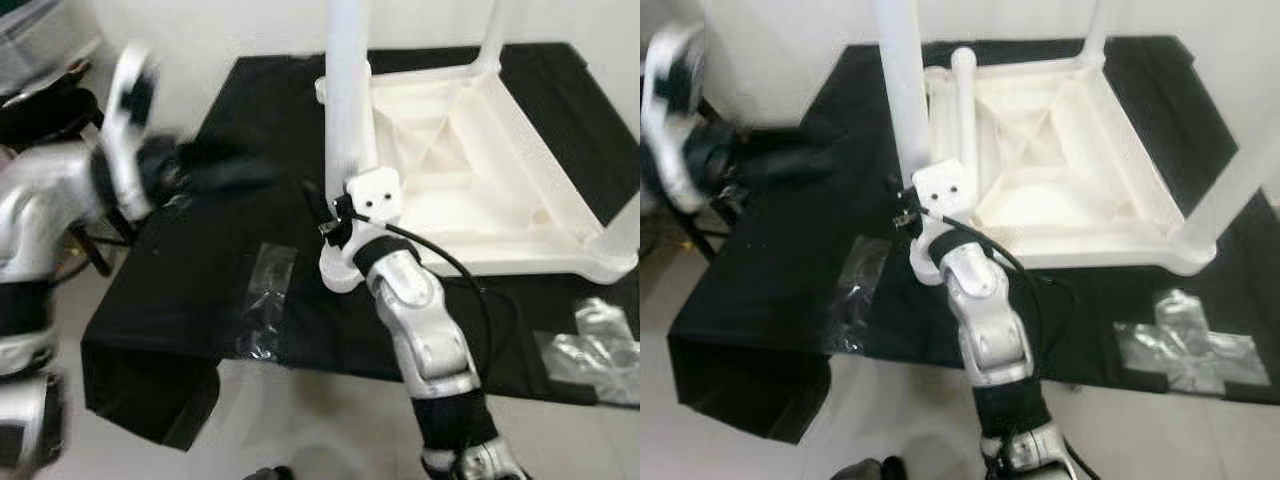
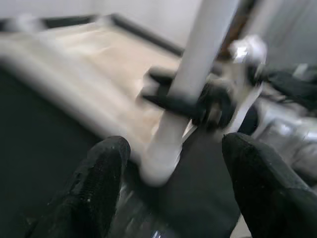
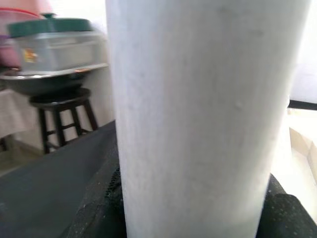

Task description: Building children table

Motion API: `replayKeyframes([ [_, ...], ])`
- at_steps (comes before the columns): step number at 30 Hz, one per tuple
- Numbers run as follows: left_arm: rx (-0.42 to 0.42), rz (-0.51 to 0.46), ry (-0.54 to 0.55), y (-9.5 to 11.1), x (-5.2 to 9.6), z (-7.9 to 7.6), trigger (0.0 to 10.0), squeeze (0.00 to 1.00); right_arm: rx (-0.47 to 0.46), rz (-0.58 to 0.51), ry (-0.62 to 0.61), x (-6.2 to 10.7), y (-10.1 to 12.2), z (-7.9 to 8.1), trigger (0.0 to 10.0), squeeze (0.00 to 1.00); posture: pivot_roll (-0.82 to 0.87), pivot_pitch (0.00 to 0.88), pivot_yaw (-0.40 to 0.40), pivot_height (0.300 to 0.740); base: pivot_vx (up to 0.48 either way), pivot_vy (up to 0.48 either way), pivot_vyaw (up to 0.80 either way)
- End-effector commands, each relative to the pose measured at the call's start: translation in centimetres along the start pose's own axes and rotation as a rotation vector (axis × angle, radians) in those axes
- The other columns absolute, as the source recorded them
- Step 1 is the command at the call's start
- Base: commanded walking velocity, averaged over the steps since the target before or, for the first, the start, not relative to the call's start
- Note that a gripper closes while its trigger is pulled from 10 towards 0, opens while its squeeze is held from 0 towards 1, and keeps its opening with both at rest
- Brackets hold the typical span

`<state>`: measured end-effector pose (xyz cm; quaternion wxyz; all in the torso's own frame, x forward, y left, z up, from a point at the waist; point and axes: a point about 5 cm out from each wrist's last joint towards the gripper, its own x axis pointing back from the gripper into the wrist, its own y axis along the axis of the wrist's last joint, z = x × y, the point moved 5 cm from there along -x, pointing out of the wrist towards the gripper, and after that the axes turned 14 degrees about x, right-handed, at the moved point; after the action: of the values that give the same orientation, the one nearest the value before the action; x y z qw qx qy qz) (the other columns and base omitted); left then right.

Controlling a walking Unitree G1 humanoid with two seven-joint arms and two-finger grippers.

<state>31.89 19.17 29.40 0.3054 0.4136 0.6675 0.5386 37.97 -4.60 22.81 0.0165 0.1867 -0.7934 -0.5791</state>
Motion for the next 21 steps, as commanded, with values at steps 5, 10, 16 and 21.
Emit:
replayKeyframes([
  [5,0.021,-0.043,0.225,-5.4,1.3,0.6,10.0,0.00,-0.097,0.158,0.112,0.4,-3.9,0.5,10.0,1.00,0.11,0.194,0.070,0.740,0.000,0.000,0.00],
  [10,0.075,-0.121,0.255,-9.3,-1.2,-1.5,10.0,0.00,-0.156,-0.065,0.293,0.2,0.8,-0.9,10.0,0.00,0.10,0.187,0.057,0.740,0.000,0.000,0.00],
  [16,0.018,-0.145,0.299,-11.5,-3.2,-2.3,10.0,0.00,-0.054,-0.163,0.482,0.2,1.9,-2.8,10.0,0.00,0.10,0.172,0.044,0.740,0.000,0.000,0.00],
  [21,-0.022,-0.156,0.340,-14.4,-5.0,-3.5,10.0,0.00,0.023,-0.168,0.655,0.6,0.9,-3.3,10.0,0.00,0.10,0.158,0.034,0.740,0.000,0.000,0.00],
])
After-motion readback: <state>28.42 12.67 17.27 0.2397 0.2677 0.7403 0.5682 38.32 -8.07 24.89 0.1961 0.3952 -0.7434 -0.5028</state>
